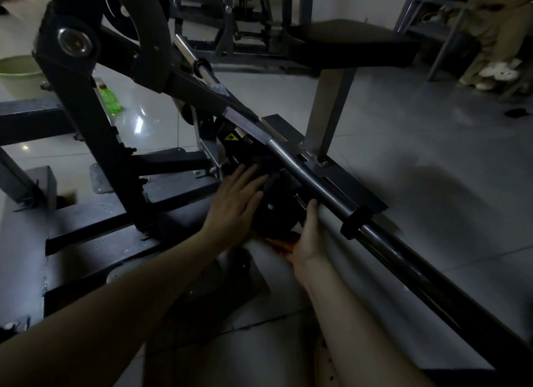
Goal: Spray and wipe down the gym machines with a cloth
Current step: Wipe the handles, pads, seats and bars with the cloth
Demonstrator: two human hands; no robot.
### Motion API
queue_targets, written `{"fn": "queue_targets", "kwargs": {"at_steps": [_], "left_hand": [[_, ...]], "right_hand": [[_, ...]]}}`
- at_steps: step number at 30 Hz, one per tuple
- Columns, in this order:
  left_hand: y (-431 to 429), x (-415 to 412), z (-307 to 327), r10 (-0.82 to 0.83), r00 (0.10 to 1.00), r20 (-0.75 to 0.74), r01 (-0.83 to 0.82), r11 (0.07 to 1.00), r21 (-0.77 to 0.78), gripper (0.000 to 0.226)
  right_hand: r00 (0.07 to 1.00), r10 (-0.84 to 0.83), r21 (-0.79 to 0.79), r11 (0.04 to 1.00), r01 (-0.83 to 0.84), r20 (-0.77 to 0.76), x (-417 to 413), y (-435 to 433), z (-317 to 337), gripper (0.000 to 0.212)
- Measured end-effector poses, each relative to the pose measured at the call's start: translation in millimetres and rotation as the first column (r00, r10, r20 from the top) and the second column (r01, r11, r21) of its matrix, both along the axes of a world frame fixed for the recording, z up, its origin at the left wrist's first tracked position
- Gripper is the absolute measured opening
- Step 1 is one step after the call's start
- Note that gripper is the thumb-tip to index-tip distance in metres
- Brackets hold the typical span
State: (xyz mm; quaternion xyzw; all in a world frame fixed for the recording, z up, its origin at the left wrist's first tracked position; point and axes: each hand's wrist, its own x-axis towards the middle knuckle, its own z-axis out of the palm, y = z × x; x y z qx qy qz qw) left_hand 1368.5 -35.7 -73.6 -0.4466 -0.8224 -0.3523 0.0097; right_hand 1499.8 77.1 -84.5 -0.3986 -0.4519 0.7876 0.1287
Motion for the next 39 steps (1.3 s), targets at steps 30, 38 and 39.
{"fn": "queue_targets", "kwargs": {"at_steps": [30, 38, 39], "left_hand": [[29, -27, 9, 0.227, 0.832, 0.506, -0.290, 0.956, 0.047, 0.062], [3, -26, 14, 0.340, 0.896, 0.286, -0.373, 0.925, 0.068, 0.036], [-1, -27, 14, 0.350, 0.889, 0.295, -0.391, 0.916, 0.092, 0.031]], "right_hand": [[0.989, 0.093, 0.578, 0.803, -0.144, 0.117, -1, -10, 12, 0.091], [0.983, -0.002, 0.638, 0.761, -0.118, 0.184, -8, -12, 15, 0.087], [0.986, -0.028, 0.583, 0.809, -0.073, 0.163, -10, -11, 11, 0.092]]}}
